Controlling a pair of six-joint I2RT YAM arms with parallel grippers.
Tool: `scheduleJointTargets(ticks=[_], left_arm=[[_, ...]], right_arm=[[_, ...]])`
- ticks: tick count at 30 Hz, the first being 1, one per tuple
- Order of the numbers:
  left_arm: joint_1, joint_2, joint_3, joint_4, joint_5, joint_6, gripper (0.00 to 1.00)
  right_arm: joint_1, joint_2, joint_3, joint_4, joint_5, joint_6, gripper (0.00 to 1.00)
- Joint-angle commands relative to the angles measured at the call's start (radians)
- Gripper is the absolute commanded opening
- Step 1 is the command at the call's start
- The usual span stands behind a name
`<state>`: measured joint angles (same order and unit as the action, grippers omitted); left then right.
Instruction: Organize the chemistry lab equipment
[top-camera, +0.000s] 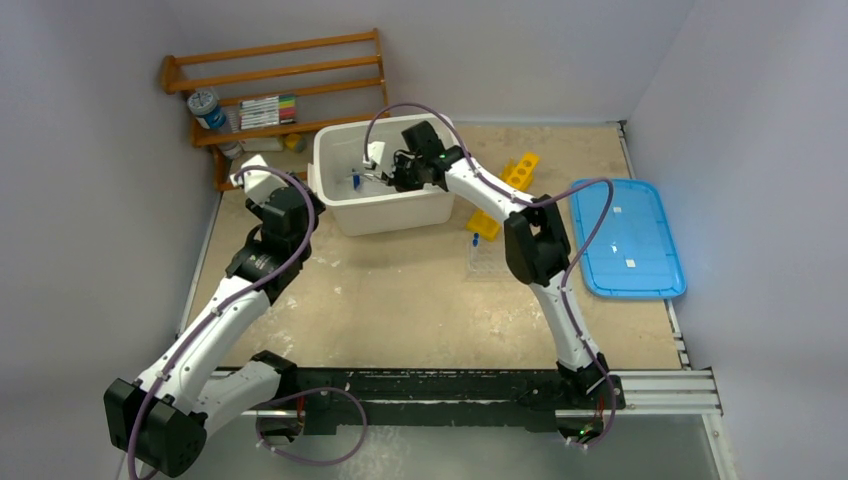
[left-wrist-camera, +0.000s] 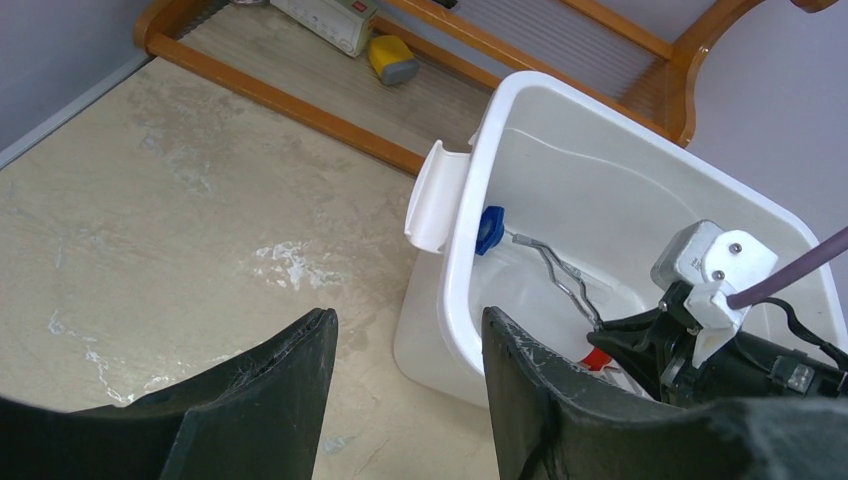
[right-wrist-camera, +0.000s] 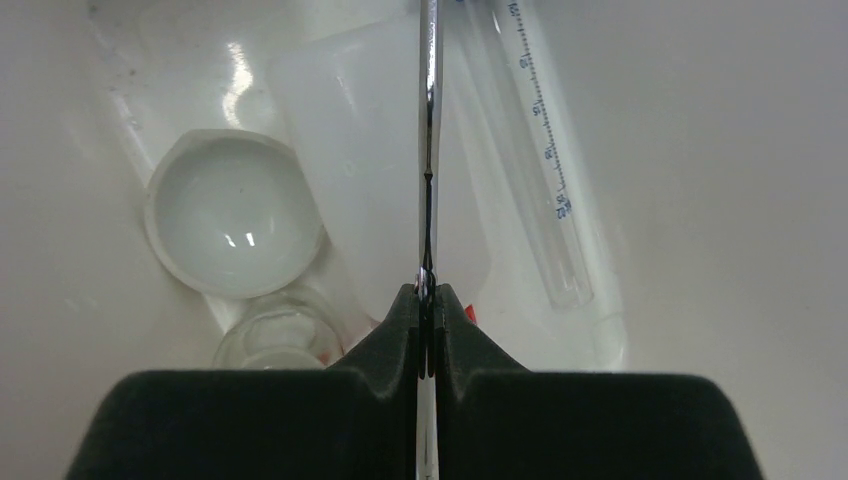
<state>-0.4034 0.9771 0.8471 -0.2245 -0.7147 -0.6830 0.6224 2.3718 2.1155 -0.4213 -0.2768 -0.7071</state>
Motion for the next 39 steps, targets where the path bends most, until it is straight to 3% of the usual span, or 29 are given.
scheduleJointTargets(ticks=[1,29,39], left_arm=[[0.011,-0.009,0.031,0.050,0.008,0.026,0.54],[0.013,-0.077,0.021,0.036,0.015,0.033,0.54],[0.013,-0.075,0.018,0.039,0.018,0.031,0.54]], right_arm=[[0.027,-0.126,-0.022,0.011,-0.094,0.015,0.00],[0.237,-0.197,-0.132,-0.060,-0.083,0.039,0.00],[0.244,-0.176,-0.170,-0.079,-0.062,0.062,0.00]])
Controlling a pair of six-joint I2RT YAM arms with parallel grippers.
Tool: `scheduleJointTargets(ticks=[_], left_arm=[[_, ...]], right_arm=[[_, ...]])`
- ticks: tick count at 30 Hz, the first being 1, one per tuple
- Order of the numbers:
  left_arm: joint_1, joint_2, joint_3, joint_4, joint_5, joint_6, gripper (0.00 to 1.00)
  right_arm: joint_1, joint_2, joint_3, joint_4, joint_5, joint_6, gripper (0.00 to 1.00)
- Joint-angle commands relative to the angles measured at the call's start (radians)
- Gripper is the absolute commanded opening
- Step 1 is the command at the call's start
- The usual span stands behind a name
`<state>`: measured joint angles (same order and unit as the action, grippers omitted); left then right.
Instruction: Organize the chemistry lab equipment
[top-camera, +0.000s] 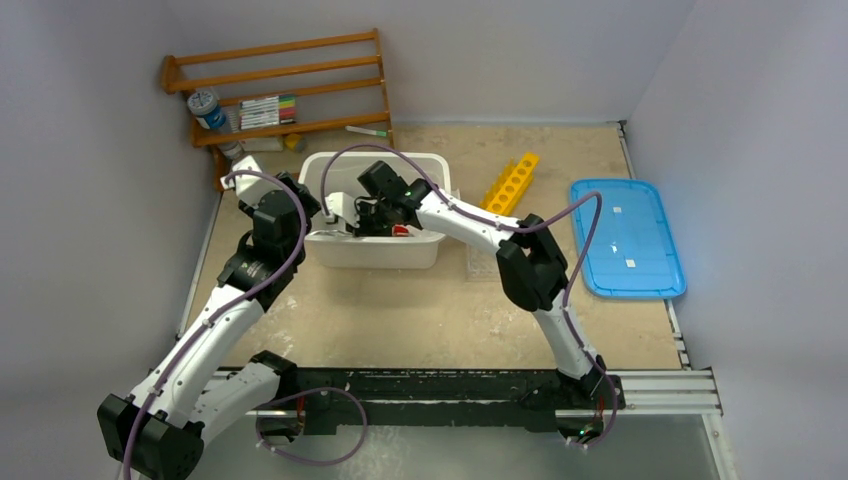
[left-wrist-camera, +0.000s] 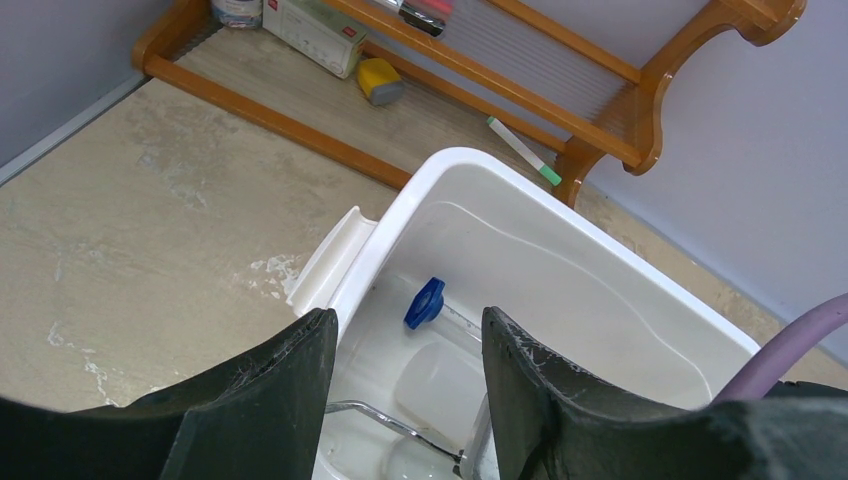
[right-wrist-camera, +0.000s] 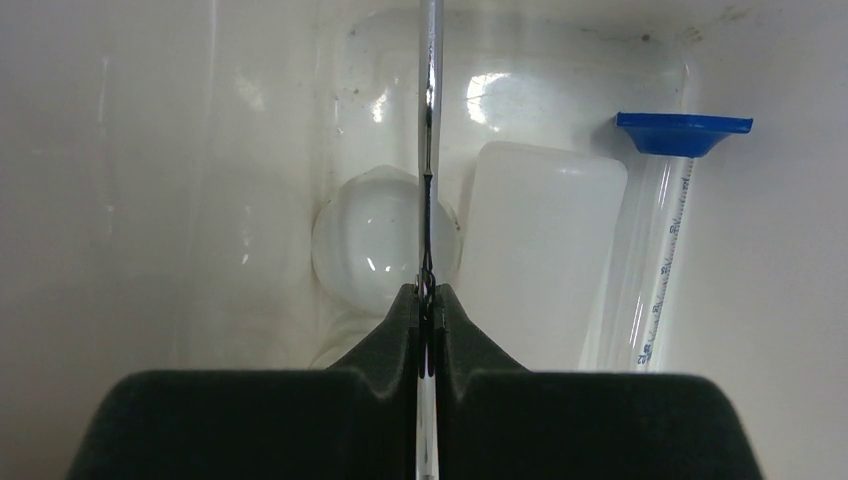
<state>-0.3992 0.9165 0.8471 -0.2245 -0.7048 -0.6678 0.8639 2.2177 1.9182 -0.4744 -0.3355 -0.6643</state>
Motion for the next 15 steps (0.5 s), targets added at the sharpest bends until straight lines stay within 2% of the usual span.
scheduleJointTargets(ticks=[1,9,10,15], left_arm=[[0.010,-0.012,0.018,0.039,0.008,0.016,0.55],[0.008,-0.015,0.018,0.035,-0.003,0.018,0.54],[0.009,-0.012,0.018,0.036,0.000,0.017,0.55],[0.008,-0.007,0.018,0.040,0.010,0.016,0.54]], right_arm=[[0.003,-0.008,0.038,-0.033,0.010,0.012,0.00],[0.002,0.049,0.045,-0.042,0.067,-0.020,0.00],[0.001,0.049,0.041,-0.036,0.072,-0.019,0.03],[0.001,0.052,0.034,-0.029,0.087,-0.014,0.28]])
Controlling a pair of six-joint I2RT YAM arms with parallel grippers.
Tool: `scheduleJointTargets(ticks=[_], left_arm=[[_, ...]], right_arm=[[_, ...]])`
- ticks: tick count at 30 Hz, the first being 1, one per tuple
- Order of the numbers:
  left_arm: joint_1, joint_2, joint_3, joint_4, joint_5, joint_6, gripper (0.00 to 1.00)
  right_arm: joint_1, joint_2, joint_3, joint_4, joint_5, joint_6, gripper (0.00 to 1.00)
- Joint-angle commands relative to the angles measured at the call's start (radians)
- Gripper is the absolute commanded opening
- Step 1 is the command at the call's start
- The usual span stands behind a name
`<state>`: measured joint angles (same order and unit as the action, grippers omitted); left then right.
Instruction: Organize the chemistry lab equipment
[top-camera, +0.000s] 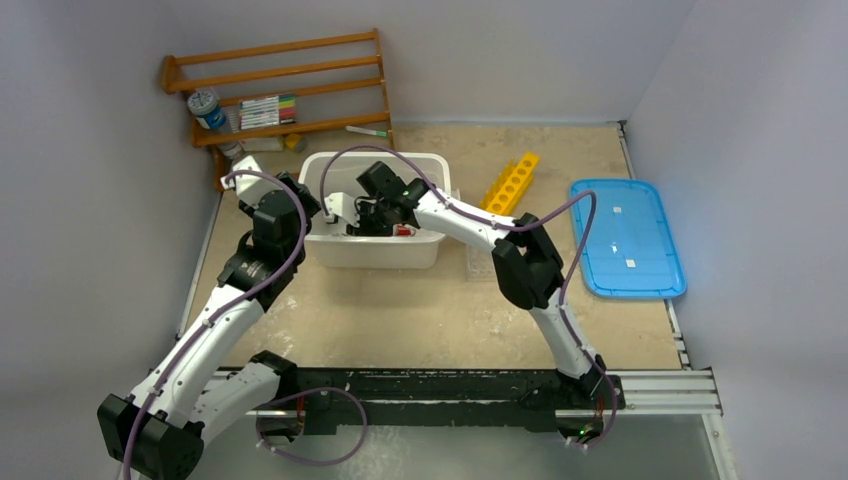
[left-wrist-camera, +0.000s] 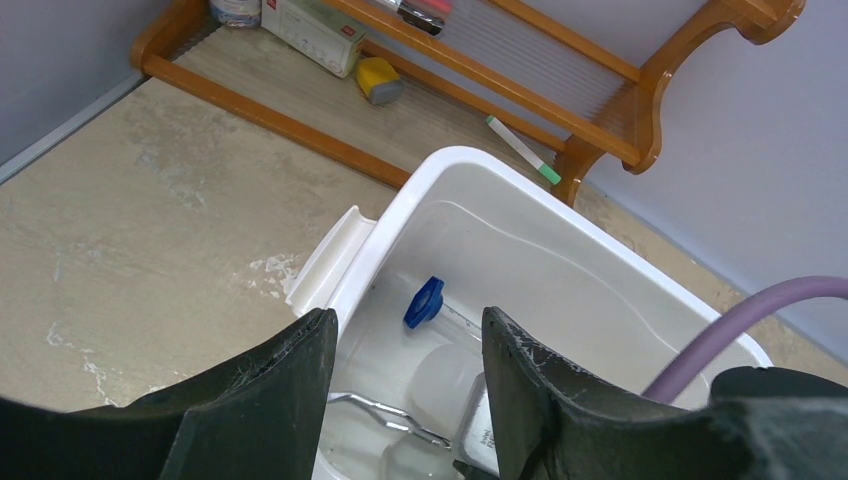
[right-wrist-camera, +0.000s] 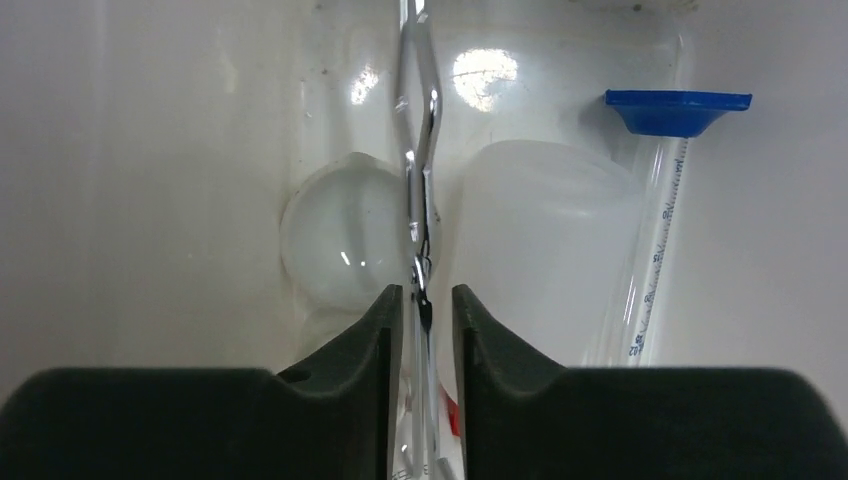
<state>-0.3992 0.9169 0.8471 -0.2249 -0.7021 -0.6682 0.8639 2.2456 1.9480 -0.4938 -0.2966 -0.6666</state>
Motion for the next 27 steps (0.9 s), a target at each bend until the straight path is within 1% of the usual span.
scheduleJointTargets(ticks=[1,3,11,14,16,18,22,27], left_arm=[[0.008,-0.008,0.018,0.042,0.009,0.015,0.54],[0.009,-0.007,0.017,0.042,0.010,0.015,0.54],[0.009,-0.012,0.016,0.042,0.012,0.016,0.54],[0.009,-0.015,0.016,0.042,0.012,0.018,0.54],[0.008,-0.015,0.017,0.040,0.012,0.019,0.55],[0.009,-0.016,0.019,0.039,0.013,0.020,0.54],[0.009,-0.017,0.025,0.035,0.016,0.023,0.54],[0.010,-0.026,0.029,0.032,0.015,0.036,0.54]], right_arm=[[0.001,0.022,0.002,-0.008,0.048,-0.011,0.33],[0.001,0.015,-0.006,0.000,0.051,-0.009,0.39],[0.001,-0.016,-0.014,0.026,0.088,0.008,0.42],[-0.005,-0.043,-0.019,0.056,0.114,0.023,0.50],[-0.015,-0.071,-0.030,0.084,0.120,0.037,0.52],[-0.026,-0.113,-0.055,0.128,0.124,0.052,0.55],[-0.061,-0.218,-0.128,0.246,0.144,0.083,0.56],[-0.134,-0.352,-0.242,0.391,0.105,0.146,0.56]])
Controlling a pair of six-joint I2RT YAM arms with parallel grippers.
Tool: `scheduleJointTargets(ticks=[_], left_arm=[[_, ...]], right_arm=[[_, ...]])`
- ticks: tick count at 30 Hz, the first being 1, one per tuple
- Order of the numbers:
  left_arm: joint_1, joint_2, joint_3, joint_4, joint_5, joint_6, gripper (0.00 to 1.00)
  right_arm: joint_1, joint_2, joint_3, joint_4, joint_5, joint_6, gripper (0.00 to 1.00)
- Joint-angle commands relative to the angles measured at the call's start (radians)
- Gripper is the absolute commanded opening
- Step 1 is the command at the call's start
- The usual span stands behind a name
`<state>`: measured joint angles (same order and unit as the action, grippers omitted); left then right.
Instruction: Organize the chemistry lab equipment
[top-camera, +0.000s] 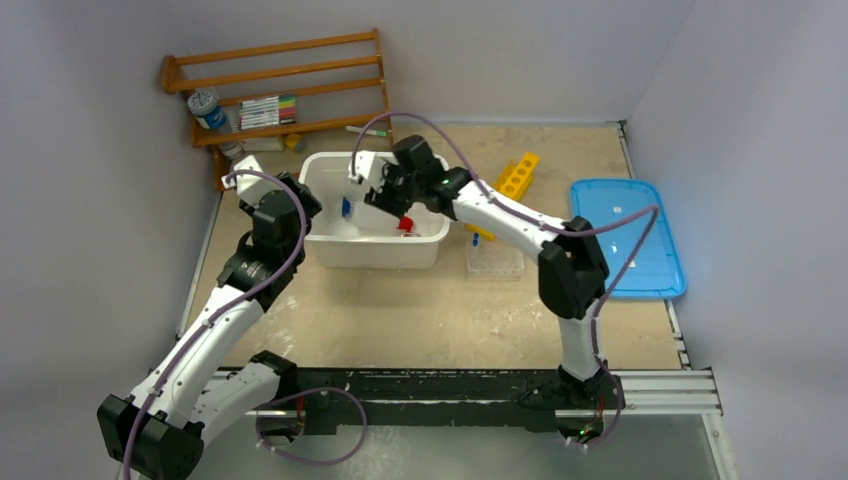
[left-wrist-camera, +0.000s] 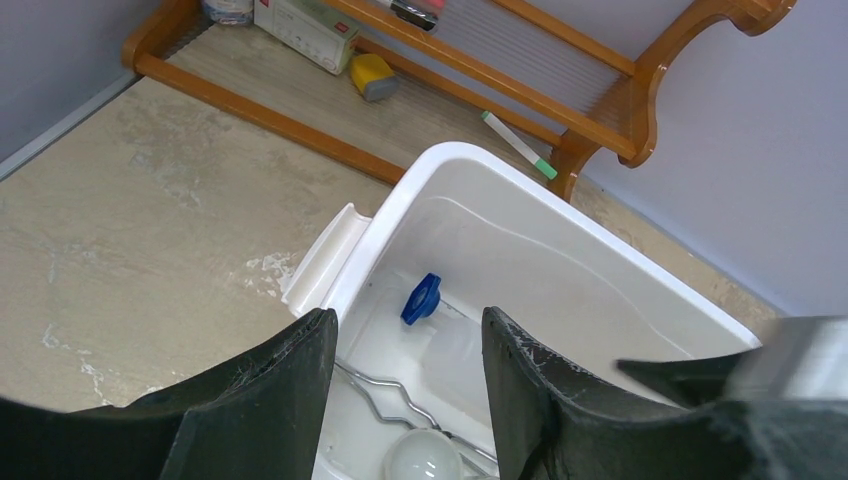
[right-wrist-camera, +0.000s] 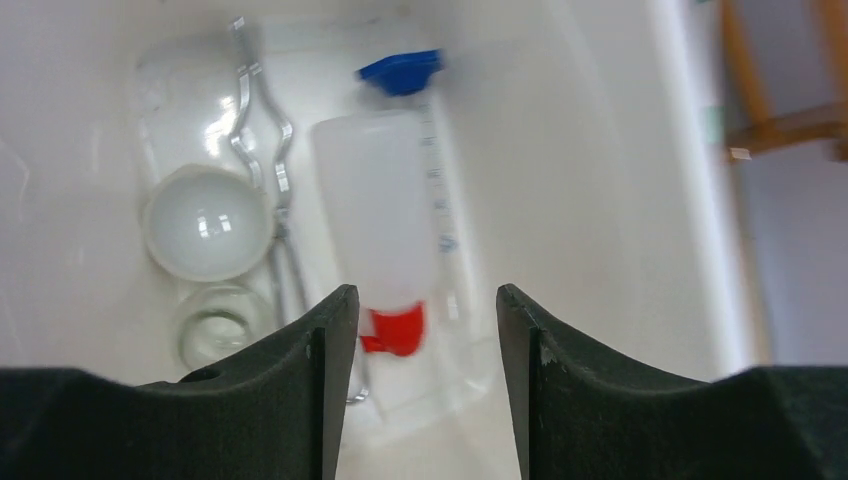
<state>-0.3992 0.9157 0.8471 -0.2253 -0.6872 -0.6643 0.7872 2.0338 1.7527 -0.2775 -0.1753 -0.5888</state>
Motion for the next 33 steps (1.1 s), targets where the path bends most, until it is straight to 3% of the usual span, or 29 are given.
scheduleJointTargets(ticks=[1,6,11,18,21,26,33], left_arm=[[0.009,-0.027,0.029,0.031,-0.003,0.035,0.54],[0.010,0.024,0.068,-0.024,-0.035,0.008,0.55],[0.013,0.150,0.163,-0.088,0.061,-0.010,0.52],[0.014,0.223,0.222,-0.065,0.137,0.017,0.52],[-0.012,0.260,0.232,-0.020,0.215,0.014,0.52],[-0.200,0.374,0.320,-0.047,0.099,0.038,0.53],[-0.206,0.387,0.357,-0.054,0.131,0.050,0.53]], right_arm=[[-0.075,-0.169,-0.072,0.209,-0.021,0.084,0.56],[-0.160,-0.326,-0.221,0.422,-0.006,0.232,0.54],[-0.224,-0.412,-0.307,0.486,0.001,0.362,0.52],[-0.351,-0.596,-0.520,0.594,0.197,0.591,0.47],[-0.447,-0.668,-0.605,0.575,0.287,0.675,0.47],[-0.595,-0.743,-0.692,0.470,0.419,0.808,0.42],[-0.744,-0.798,-0.829,0.376,0.610,0.895,0.39]])
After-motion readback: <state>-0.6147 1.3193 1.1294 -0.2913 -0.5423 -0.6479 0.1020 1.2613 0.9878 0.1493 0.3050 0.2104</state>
